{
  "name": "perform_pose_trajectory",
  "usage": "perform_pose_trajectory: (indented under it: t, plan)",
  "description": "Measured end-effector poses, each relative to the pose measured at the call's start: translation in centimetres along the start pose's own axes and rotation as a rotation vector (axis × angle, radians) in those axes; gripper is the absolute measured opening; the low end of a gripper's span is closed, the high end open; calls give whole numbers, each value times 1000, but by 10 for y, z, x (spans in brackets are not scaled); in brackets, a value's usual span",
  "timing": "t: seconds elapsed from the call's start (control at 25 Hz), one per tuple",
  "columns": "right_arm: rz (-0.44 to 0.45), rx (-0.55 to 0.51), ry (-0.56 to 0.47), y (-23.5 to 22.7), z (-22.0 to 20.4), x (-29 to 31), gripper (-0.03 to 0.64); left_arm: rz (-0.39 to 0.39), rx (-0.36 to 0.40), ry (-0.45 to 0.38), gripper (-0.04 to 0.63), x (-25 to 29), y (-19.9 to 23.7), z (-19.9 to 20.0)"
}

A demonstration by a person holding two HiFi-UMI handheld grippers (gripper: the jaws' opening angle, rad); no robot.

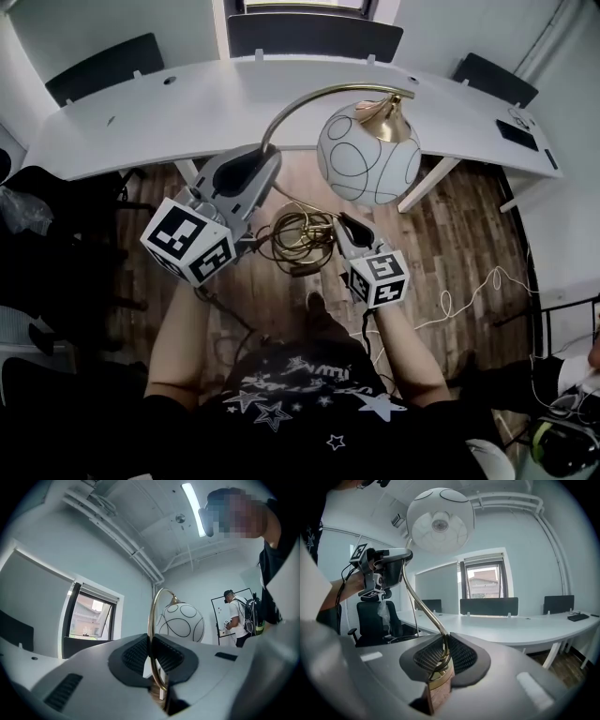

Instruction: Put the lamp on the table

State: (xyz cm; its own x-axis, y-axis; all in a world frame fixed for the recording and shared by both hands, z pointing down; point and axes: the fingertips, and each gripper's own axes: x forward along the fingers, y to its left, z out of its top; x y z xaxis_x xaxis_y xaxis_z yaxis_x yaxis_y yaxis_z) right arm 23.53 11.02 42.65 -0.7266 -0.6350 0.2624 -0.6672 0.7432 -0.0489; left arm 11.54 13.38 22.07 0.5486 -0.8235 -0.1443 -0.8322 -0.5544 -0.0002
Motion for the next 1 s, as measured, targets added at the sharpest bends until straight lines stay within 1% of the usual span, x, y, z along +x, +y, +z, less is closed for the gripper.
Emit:
perform_pose_trajectory:
  t: [0.16,0.28,0.4,0.52,0.84,1.0]
  plan:
    - [42,-25,-14,-11,-5,13,41,24,32,8,37,7,1,-8]
    - [64,-36,-22,-36,4,37,41,50,52,9,37,32,19,-10]
    - [86,-36,-20,-74,19,67,41,84,54,15,37,73,46,-13]
    - [103,-36,-18,-103,29,86,41,98,63,25,37,103,60,-15]
    - [162,-33,-6,-148,29,117,41,163,60,40,37,146,78,-32]
    - [181,-38,0,-159,32,128,41,192,54,54,37,155,86,-36]
